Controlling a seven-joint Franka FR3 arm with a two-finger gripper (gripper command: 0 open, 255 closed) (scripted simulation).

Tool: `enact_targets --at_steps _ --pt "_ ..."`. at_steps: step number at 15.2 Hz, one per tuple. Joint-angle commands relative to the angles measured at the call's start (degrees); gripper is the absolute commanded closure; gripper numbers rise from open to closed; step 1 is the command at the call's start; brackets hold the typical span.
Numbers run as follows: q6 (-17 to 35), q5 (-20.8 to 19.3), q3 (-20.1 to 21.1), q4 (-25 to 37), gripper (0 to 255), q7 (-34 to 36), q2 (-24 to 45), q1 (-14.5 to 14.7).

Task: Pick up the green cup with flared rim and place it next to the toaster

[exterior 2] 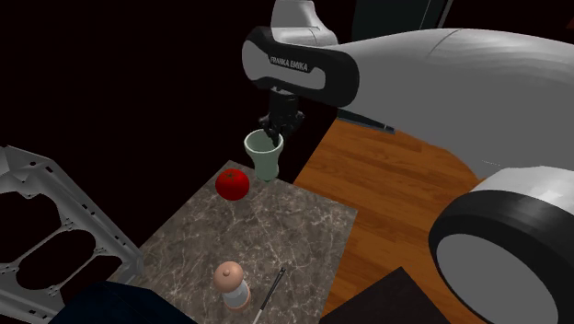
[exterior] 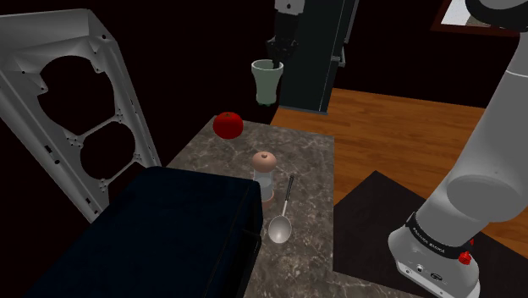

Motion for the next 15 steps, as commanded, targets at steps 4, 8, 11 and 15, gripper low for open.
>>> enact_targets --at_steps 4,8,11,15 --pt "-4.1 -0.1 0.0 4.7 255 0.4 0.5 0.0" --pt "-7.4 -0.1 0.0 8.6 255 0.7 1.1 0.0" --pt "-10.0 -0.1 0.0 11.8 255 0.9 1.8 -0.1" --pt "-13.6 -0.1 0.0 16.6 255 1.2 3.0 -0.1"
